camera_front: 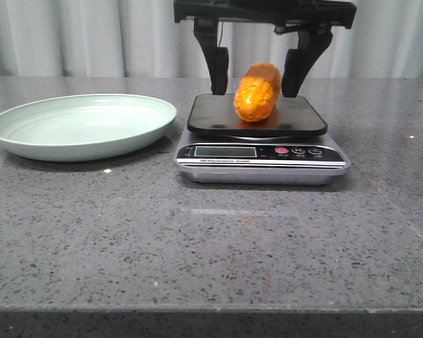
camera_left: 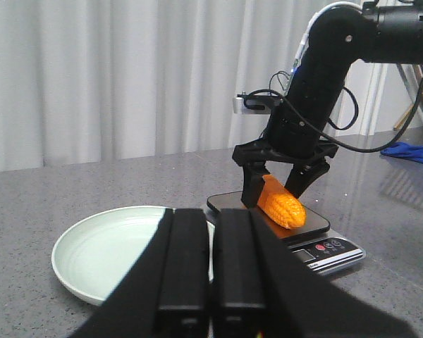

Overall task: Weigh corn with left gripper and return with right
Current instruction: 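Lower the right gripper onto the corn on the scale and grasp it, then carry the corn with the right gripper back over the plate and lower it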

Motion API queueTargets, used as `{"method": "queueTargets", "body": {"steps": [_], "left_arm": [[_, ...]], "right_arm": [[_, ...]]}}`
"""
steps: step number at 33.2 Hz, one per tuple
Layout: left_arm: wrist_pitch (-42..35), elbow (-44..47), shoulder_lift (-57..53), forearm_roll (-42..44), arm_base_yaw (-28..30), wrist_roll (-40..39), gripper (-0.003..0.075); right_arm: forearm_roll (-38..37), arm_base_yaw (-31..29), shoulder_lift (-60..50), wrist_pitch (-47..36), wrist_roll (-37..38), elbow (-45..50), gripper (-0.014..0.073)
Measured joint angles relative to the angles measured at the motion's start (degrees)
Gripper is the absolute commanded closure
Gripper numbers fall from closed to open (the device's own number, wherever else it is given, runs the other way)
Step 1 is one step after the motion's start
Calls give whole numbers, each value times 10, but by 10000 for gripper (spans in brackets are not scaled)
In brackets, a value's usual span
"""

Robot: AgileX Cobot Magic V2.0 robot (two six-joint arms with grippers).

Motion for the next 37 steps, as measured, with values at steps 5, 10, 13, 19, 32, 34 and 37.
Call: {"method": "queueTargets", "body": {"steps": [5, 10, 13, 19, 32, 34, 37], "left_arm": [[0, 0, 0, 0, 0, 0, 588], [0, 0, 0, -1, 0, 0, 588], [-1, 0, 0, -1, 0, 0, 588], [-1, 0, 0, -1, 0, 0, 588], [-2, 0, 0, -2, 0, 0, 588], [-2, 0, 0, -2, 0, 0, 588], [-2, 0, 0, -2, 0, 0, 588]], "right_arm": [[-2, 0, 18, -1, 0, -2, 265], [1, 0, 18, -2, 0, -2, 415], [8, 0, 18, -1, 0, -7, 411], [33, 21, 20, -27, -21, -46, 411], [102, 71, 116, -40, -113, -199, 376], [107, 74, 142, -25, -124, -232, 295], [114, 78, 175, -6, -139, -270, 141]]}}
